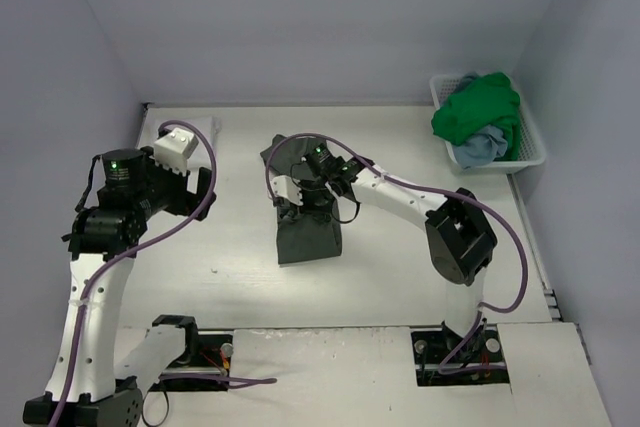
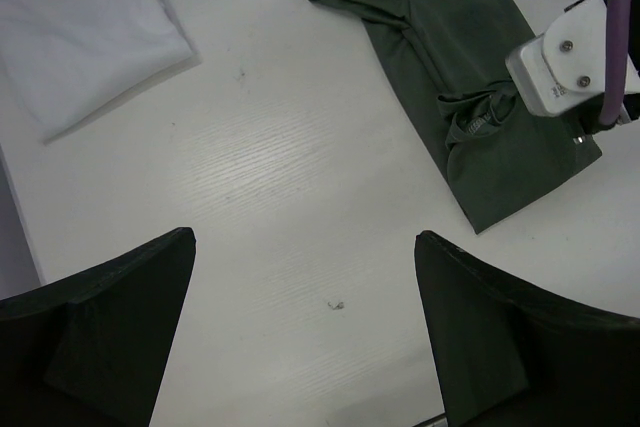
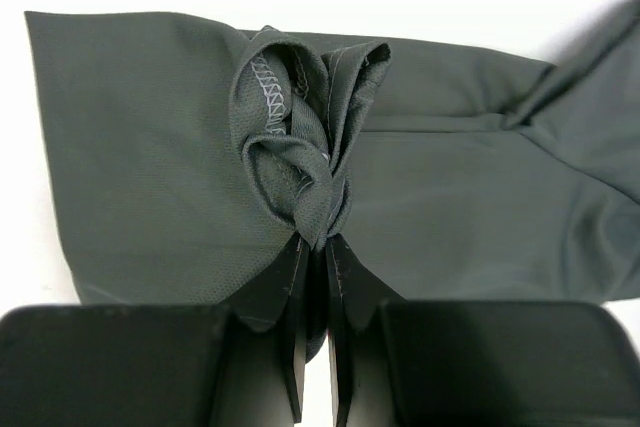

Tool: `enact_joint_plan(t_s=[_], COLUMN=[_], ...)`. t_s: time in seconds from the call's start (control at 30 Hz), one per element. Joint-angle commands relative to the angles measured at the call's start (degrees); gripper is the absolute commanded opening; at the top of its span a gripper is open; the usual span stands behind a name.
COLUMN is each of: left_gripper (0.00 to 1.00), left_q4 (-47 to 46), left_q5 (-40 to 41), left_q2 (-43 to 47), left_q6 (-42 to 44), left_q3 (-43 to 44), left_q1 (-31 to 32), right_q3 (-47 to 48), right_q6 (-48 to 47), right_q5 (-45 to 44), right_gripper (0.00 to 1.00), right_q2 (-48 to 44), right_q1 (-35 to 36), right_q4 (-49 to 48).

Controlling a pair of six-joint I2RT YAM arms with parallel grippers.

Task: Fold and stack the t-shirts
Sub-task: Fold the folded rectangular tshirt in 1/3 of the way

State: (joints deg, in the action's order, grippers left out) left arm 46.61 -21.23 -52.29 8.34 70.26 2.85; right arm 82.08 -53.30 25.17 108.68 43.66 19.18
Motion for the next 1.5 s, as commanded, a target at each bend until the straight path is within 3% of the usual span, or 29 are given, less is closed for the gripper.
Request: enact_joint_plan(t_s=[0.0, 0.57, 0.67, 0.73, 0.83, 0.9, 1.13, 1.47], left_gripper=[0.85, 0.85, 0.85, 0.85, 0.85, 0.85, 0.85, 0.85], left_q4=[-4.0, -4.6, -4.7, -4.9, -4.8, -4.9, -5.8, -6.2], left_q5=[-2.0, -5.0, -6.1, -7.2, -8.6, -9.0, -12.2, -16.2], left_q2=[-0.2, 0.3, 0.5, 0.9, 1.5, 2.1, 3.1, 4.0], left_q6=[-0.9, -1.9, -2.2, -2.4, -2.7, -3.0, -4.1, -5.3], left_q3=[0.9, 0.7, 0.6, 0.4, 0.2, 0.1, -0.8, -1.6], left_q1=[-0.7, -1.5, -1.8, -2.1, -2.4, -2.5, -5.3, -7.7], right_q3=[4.4, 10.3, 10.3, 10.2, 9.3, 8.6, 2.6, 1.6], right_q6=[-1.5, -2.9, -2.4, -1.3, 0.7, 1.7, 7.0, 11.3], right_q5=[0.9, -0.7, -2.6, -4.1, -7.7, -11.2, -18.7, -26.7], right_gripper=[0.03, 0.05, 0.09, 0.21, 0.37, 0.40, 0.43, 0.42], right_q2=[-0.4, 8.0, 9.8, 10.9, 11.9, 12.1, 9.3, 9.0], right_q1=[-1.6, -4.5, -4.6, -4.6, -4.6, -4.5, -4.3, -3.8], right_q4=[-1.8, -1.9, -3.0, -4.3, -9.0, -11.7, -27.9, -34.6])
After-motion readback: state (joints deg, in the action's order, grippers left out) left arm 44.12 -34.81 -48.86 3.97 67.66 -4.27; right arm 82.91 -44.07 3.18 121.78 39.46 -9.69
